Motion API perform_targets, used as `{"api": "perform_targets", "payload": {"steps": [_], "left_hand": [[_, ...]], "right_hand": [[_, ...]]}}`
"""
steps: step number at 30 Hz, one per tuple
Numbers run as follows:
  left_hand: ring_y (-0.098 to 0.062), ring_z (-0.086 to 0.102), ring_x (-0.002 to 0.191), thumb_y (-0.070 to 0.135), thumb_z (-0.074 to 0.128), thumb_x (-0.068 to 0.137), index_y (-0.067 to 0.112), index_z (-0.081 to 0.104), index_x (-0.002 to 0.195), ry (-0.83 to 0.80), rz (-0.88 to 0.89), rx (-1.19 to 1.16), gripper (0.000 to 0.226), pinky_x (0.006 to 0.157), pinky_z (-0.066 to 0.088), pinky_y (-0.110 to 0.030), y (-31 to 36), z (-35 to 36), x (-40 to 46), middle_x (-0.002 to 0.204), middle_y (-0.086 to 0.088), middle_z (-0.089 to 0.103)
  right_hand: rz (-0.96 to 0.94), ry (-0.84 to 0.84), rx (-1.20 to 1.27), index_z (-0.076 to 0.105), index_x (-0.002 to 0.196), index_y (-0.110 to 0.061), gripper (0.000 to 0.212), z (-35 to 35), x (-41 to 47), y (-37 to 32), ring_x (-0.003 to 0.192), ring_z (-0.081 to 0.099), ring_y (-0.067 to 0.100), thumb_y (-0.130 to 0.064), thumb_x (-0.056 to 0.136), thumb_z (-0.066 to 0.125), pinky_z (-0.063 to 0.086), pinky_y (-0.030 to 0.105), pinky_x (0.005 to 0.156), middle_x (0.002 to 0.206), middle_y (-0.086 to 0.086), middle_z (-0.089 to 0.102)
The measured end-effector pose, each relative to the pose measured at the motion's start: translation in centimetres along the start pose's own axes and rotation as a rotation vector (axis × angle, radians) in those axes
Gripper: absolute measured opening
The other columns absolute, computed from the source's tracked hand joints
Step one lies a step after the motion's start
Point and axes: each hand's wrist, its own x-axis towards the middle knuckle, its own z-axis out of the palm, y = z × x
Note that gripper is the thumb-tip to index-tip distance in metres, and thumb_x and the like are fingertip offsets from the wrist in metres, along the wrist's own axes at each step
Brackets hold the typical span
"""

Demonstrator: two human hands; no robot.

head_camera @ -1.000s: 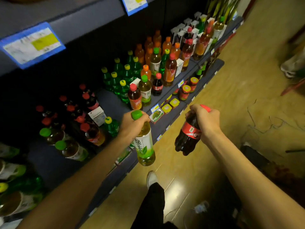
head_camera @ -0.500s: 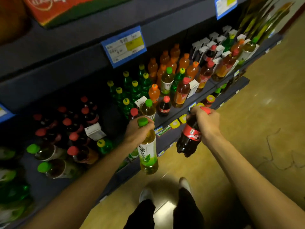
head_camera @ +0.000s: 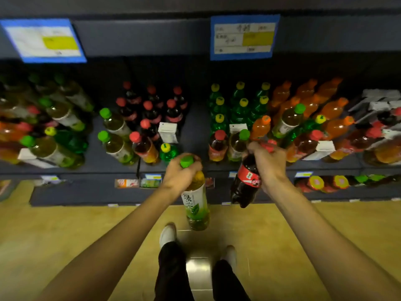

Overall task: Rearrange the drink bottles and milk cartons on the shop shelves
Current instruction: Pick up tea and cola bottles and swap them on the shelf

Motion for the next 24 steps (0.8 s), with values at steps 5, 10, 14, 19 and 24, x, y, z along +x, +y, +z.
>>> {"api": "perform_targets", "payload": {"steps": [5, 10, 14, 19, 24], "left_hand": [[-0.019, 0.061, 0.083, 0.003, 0.066, 0.086, 0.017, 0.065, 0.1, 0.121, -0.006, -0.024, 0.02, 0.064, 0.046, -0.019, -2.3, -3.8, -1.0, 0.091, -0.008, 0.066], [-0.016, 0.062, 0.093, 0.007, 0.066, 0.085, 0.027, 0.055, 0.12, 0.121, -0.027, -0.055, 0.041, 0.086, 0.052, -0.032, -3.8, -7.5, -0.3, 0.104, 0.002, 0.063], [-0.019, 0.057, 0.108, 0.011, 0.068, 0.083, 0.029, 0.051, 0.13, 0.103, -0.007, -0.037, 0.053, 0.1, 0.049, -0.041, -4.0, -9.5, 0.9, 0.11, 0.01, 0.057], [-0.019, 0.059, 0.107, 0.004, 0.065, 0.086, 0.027, 0.053, 0.128, 0.123, 0.005, -0.066, 0.049, 0.101, 0.049, -0.045, -4.6, -11.2, 1.4, 0.108, 0.012, 0.059], [-0.018, 0.059, 0.107, 0.004, 0.064, 0.087, 0.032, 0.051, 0.127, 0.138, -0.003, -0.1, 0.051, 0.094, 0.051, -0.034, -5.5, -13.8, 1.1, 0.115, 0.005, 0.06]], "right_hand": [[-0.024, -0.081, -0.046, 0.06, 0.052, -0.018, 0.032, 4.0, -1.1, 0.7, 0.068, 0.063, 0.022, -0.006, 0.08, 0.069, 0.052, 0.037, 0.074, 0.058, 0.0, 0.065], [0.013, -0.133, -0.058, 0.065, 0.045, -0.017, 0.041, 7.3, -2.3, 0.9, 0.069, 0.065, 0.024, -0.007, 0.085, 0.065, 0.055, 0.042, 0.08, 0.054, -0.004, 0.066], [0.03, -0.116, -0.077, 0.063, 0.05, -0.017, 0.035, 9.1, -2.7, 1.1, 0.073, 0.065, 0.029, -0.008, 0.084, 0.065, 0.055, 0.051, 0.087, 0.059, 0.003, 0.067], [0.036, -0.091, -0.103, 0.064, 0.049, -0.016, 0.034, 10.6, -2.8, 1.5, 0.071, 0.064, 0.03, -0.009, 0.082, 0.065, 0.055, 0.057, 0.088, 0.063, 0.008, 0.068], [0.055, -0.09, -0.101, 0.067, 0.045, -0.019, 0.039, 12.6, -3.3, 2.2, 0.076, 0.066, 0.031, -0.012, 0.083, 0.066, 0.053, 0.057, 0.092, 0.064, 0.007, 0.069]]}}
